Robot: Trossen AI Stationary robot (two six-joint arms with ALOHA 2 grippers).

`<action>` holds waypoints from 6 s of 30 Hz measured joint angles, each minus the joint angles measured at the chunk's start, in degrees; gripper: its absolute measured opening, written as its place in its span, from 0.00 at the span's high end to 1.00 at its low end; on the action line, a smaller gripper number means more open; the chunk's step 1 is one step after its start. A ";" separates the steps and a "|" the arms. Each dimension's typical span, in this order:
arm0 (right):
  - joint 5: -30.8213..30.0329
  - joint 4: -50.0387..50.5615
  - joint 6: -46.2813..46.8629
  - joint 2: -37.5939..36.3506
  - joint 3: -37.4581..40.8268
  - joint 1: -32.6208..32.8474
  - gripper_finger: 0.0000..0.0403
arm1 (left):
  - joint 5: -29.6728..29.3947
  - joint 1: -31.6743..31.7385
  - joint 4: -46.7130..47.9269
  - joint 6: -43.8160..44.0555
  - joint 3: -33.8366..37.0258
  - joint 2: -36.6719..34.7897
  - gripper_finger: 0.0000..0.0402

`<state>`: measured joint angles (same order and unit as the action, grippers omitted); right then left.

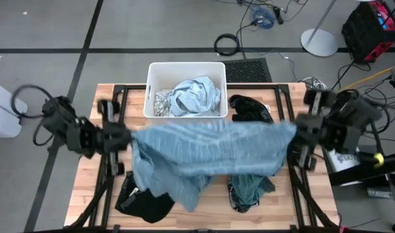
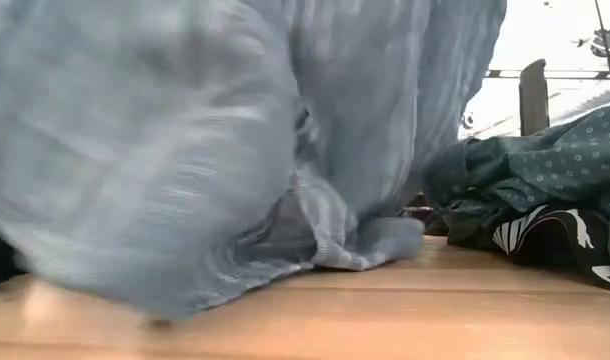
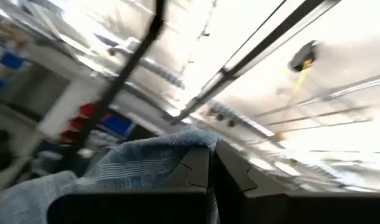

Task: Sort clothes
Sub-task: Put the blue striped shirt into the white bin

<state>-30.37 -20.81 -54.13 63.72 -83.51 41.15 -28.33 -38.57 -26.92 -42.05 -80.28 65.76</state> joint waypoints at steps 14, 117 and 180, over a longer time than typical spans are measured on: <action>21.23 26.60 12.25 18.81 -39.89 -27.10 1.00 | 9.00 12.55 16.76 -0.36 -19.02 0.59 1.00; 32.27 42.51 65.88 20.51 33.16 -39.08 0.79 | 3.33 7.68 71.36 77.06 9.84 24.65 0.77; 22.89 37.41 75.40 52.37 -11.08 -25.30 0.98 | -10.25 6.52 90.99 65.52 -10.13 11.08 0.56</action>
<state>-7.48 16.60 21.27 116.09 -94.59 15.86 -38.57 -32.05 64.07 23.47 -90.41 76.83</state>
